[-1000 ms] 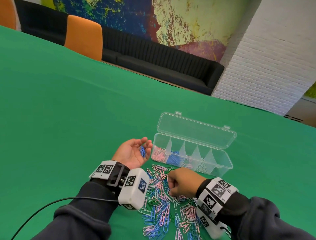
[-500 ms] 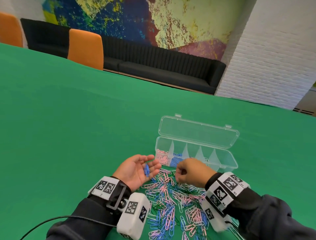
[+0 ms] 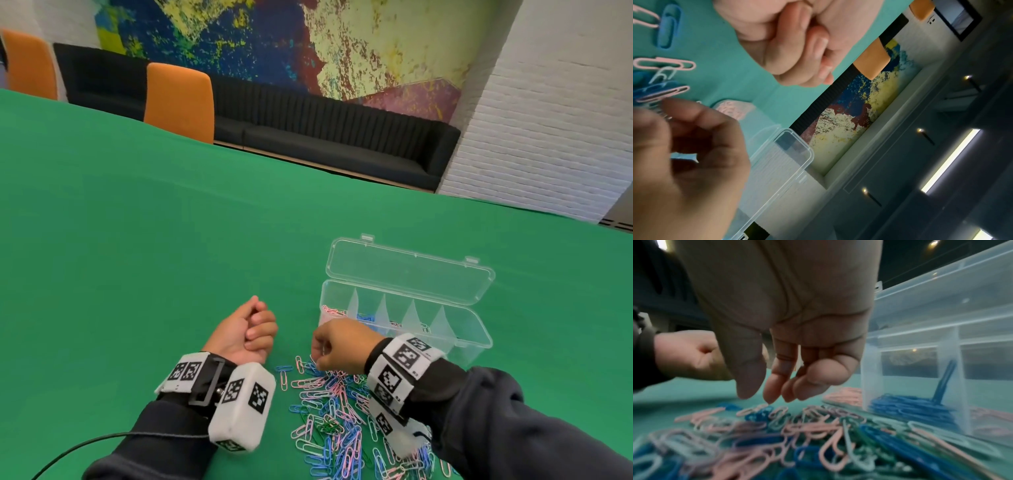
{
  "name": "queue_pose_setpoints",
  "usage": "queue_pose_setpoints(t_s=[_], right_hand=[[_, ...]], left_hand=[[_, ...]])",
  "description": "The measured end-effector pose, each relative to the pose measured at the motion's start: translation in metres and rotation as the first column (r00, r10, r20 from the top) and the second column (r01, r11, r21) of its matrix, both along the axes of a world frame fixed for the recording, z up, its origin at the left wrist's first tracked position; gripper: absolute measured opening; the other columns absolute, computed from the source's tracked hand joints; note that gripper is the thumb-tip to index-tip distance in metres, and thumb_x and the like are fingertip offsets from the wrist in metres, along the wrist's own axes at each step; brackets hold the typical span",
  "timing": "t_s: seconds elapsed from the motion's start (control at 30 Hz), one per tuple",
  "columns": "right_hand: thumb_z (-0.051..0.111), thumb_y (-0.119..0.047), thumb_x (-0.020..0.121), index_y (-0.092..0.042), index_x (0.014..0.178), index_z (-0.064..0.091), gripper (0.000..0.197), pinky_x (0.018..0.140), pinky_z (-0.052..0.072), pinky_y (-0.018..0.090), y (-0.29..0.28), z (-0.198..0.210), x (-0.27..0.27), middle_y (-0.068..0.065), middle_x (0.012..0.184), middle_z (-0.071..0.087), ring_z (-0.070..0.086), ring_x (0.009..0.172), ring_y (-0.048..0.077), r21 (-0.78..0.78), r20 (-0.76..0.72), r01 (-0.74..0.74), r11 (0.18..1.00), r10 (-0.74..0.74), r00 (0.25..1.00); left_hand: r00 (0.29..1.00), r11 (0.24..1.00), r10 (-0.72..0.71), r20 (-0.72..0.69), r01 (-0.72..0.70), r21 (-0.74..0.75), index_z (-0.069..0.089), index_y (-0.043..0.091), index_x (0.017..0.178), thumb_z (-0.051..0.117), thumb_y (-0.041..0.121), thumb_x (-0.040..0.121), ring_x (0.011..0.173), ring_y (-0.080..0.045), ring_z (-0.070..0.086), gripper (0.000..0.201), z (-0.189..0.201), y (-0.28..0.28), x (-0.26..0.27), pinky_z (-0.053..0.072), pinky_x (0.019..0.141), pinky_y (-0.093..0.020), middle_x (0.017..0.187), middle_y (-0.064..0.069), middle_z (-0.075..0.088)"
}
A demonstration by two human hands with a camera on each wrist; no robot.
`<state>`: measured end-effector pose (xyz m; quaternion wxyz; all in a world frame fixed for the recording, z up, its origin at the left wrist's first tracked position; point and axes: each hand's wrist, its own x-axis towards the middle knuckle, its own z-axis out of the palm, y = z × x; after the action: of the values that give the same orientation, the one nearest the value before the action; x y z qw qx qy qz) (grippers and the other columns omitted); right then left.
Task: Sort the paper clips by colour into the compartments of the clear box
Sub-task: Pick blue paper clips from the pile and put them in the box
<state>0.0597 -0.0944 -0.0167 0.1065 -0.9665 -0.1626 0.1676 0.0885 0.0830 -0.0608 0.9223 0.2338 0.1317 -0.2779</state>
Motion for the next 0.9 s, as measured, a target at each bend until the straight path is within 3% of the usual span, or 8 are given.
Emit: queue_pose_setpoints(t_s=[0.17, 0.33, 0.5, 0.57, 0.67, 0.73, 0.83, 0.9], right_hand=[[0.063, -0.017, 0.084, -0.002, 0.098, 0.067, 0.021, 0.083, 0.053, 0.035, 0.015, -0.017, 0.008, 0.013, 0.1, 0.068, 0.063, 0.093, 0.027, -0.223, -0.011, -0.016, 0.975, 0.014, 1.0], [0.055, -0.01, 0.085, -0.007, 0.085, 0.058, 0.004, 0.075, 0.048, 0.031, 0.01, -0.016, 0.009, 0.009, 0.083, 0.053, 0.05, 0.078, 0.022, -0.266, -0.053, 0.001, 0.964, -0.016, 0.998], [0.056, -0.012, 0.086, -0.017, 0.066, 0.048, 0.023, 0.062, 0.041, 0.021, -0.008, -0.007, 0.007, 0.002, 0.081, 0.053, 0.05, 0.077, 0.016, -0.152, -0.103, 0.091, 0.984, -0.107, 0.989], [0.057, -0.014, 0.089, -0.017, 0.069, 0.05, 0.021, 0.055, 0.037, 0.015, -0.014, -0.001, 0.005, 0.0, 0.082, 0.055, 0.051, 0.074, 0.013, -0.069, -0.107, 0.111, 0.991, -0.117, 0.987], [0.058, -0.016, 0.088, -0.015, 0.079, 0.056, 0.01, 0.052, 0.038, 0.014, -0.02, 0.007, 0.005, -0.002, 0.077, 0.057, 0.05, 0.062, 0.006, 0.071, -0.118, 0.166, 0.984, -0.157, 0.981], [0.058, -0.017, 0.087, -0.017, 0.078, 0.057, 0.009, 0.051, 0.041, 0.015, -0.022, 0.01, 0.006, 0.0, 0.077, 0.058, 0.052, 0.061, 0.009, 0.135, -0.156, 0.207, 0.969, -0.185, 0.97], [0.055, -0.013, 0.088, -0.017, 0.076, 0.055, 0.013, 0.044, 0.041, 0.016, -0.019, 0.014, 0.007, 0.0, 0.068, 0.057, 0.051, 0.051, 0.006, 0.259, -0.19, 0.251, 0.933, -0.206, 0.96], [0.053, -0.011, 0.091, -0.017, 0.074, 0.053, 0.018, 0.04, 0.038, 0.015, -0.01, 0.015, 0.007, -0.002, 0.061, 0.054, 0.047, 0.041, 0.003, 0.434, -0.191, 0.293, 0.852, -0.231, 0.954]], left_hand=[[0.997, 0.997, 0.071, -0.034, -0.07, 0.02, 0.041, 0.013, 0.069, 0.03, 0.025, 0.099, 0.024, -0.004, 0.029, 0.034, -0.006, -0.003, 0.002, 0.015, 0.021, -0.012, 0.043, 0.003, 0.039], [0.998, 0.998, 0.04, -0.038, -0.038, 0.046, 0.045, 0.012, 0.071, 0.032, 0.023, 0.097, 0.026, -0.005, 0.031, 0.031, -0.007, -0.01, -0.001, 0.016, 0.021, -0.011, 0.046, 0.0, 0.043], [0.998, 0.995, 0.043, -0.035, -0.039, 0.095, 0.048, 0.009, 0.073, 0.032, 0.022, 0.098, 0.029, -0.009, 0.04, 0.032, -0.008, -0.017, -0.003, 0.024, 0.026, -0.009, 0.048, -0.004, 0.049], [0.998, 0.994, 0.059, -0.036, -0.055, 0.096, 0.051, 0.007, 0.076, 0.032, 0.022, 0.098, 0.033, -0.013, 0.049, 0.033, -0.009, -0.02, -0.004, 0.033, 0.03, -0.01, 0.051, -0.007, 0.055], [0.997, 0.995, 0.069, -0.025, -0.068, 0.07, 0.054, 0.002, 0.083, 0.032, 0.022, 0.099, 0.045, -0.022, 0.063, 0.034, -0.009, -0.024, -0.007, 0.049, 0.039, -0.02, 0.06, -0.014, 0.063], [0.999, 0.997, 0.048, -0.013, -0.047, 0.053, 0.054, 0.0, 0.086, 0.031, 0.023, 0.099, 0.053, -0.028, 0.067, 0.035, -0.009, -0.027, -0.009, 0.055, 0.045, -0.03, 0.067, -0.019, 0.066], [1.0, 0.997, -0.023, -0.022, 0.024, 0.071, 0.055, 0.001, 0.089, 0.031, 0.026, 0.099, 0.061, -0.03, 0.069, 0.036, -0.01, -0.032, -0.012, 0.057, 0.053, -0.04, 0.075, -0.02, 0.068], [0.996, 0.996, -0.067, -0.052, 0.07, 0.06, 0.054, 0.002, 0.089, 0.031, 0.027, 0.099, 0.058, -0.03, 0.068, 0.036, -0.01, -0.033, -0.013, 0.056, 0.051, -0.039, 0.074, -0.02, 0.067]])
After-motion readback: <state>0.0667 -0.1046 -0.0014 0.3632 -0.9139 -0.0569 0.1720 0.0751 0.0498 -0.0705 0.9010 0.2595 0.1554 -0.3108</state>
